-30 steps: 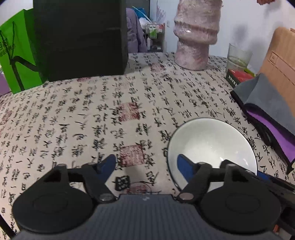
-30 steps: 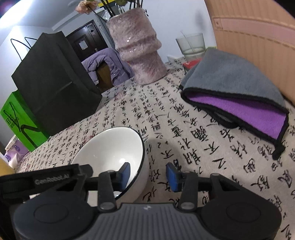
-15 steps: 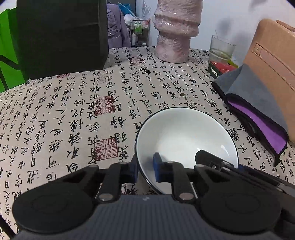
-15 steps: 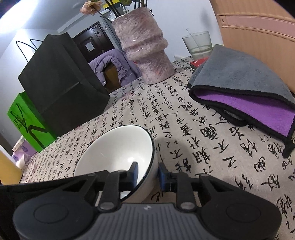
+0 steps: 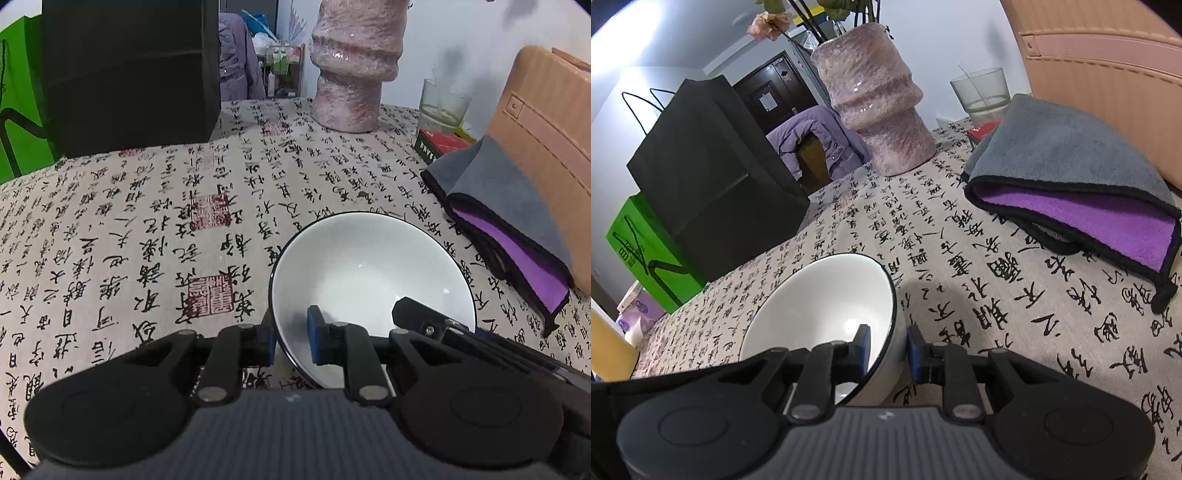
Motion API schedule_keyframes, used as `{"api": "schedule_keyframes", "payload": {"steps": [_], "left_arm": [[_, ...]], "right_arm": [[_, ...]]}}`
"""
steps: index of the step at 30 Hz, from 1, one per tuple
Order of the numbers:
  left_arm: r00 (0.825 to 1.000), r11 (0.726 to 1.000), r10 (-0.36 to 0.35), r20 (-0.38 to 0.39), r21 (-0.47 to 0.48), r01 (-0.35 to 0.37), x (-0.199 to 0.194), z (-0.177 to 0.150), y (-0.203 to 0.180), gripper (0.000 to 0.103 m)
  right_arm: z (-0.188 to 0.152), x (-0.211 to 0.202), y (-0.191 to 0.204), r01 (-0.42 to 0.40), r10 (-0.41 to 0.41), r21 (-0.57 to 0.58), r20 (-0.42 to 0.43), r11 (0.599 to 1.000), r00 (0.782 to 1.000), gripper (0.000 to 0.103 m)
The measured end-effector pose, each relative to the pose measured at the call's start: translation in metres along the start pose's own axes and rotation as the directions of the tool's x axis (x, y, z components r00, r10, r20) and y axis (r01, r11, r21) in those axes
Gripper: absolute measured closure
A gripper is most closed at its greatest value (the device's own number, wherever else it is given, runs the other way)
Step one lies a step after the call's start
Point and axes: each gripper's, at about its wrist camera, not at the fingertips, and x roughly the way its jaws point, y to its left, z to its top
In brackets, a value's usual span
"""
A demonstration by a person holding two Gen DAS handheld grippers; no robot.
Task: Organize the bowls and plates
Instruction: 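Lift the white bowl with both grippers and tilt it up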
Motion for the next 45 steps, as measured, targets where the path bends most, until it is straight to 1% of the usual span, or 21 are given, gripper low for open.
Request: {"api": "schedule_keyframes", "payload": {"steps": [6, 11, 15, 23, 32, 45], "left_arm": [[1.0, 1.0, 0.0, 0.03, 0.009, 0.0, -0.013, -0.002, 0.0, 0.085], [0.998, 1.0, -0.004, 0.059, -0.009, 0.004, -0.025, -0.004, 0.004, 0.085], [0.995, 1.0, 0.003, 0.098, -0.008, -0.002, -0.04, -0.005, 0.007, 0.085], [0.99, 1.0, 0.01, 0.139, -0.022, -0.007, -0.066, -0.006, 0.018, 0.085], [0.986, 0.999, 0.023, 0.163, -0.05, -0.015, -0.092, -0.012, 0.039, 0.085], [0.981, 0.997, 0.042, 0.188, -0.078, -0.028, -0.127, -0.028, 0.067, 0.085]], "right_arm": [[0.0, -0.009, 0.005, -0.021, 0.021, -0.017, 0.031, 1.0, 0.999, 0.083], [-0.002, -0.02, 0.012, -0.043, 0.046, -0.042, 0.061, 0.998, 0.997, 0.083], [-0.003, -0.029, 0.019, -0.071, 0.077, -0.068, 0.089, 0.995, 0.993, 0.083], [-0.004, -0.046, 0.037, -0.106, 0.119, -0.107, 0.127, 0.989, 0.985, 0.083], [-0.008, -0.06, 0.063, -0.12, 0.135, -0.12, 0.124, 0.986, 0.983, 0.083], [-0.027, -0.082, 0.098, -0.139, 0.156, -0.139, 0.123, 0.98, 0.98, 0.083]]}}
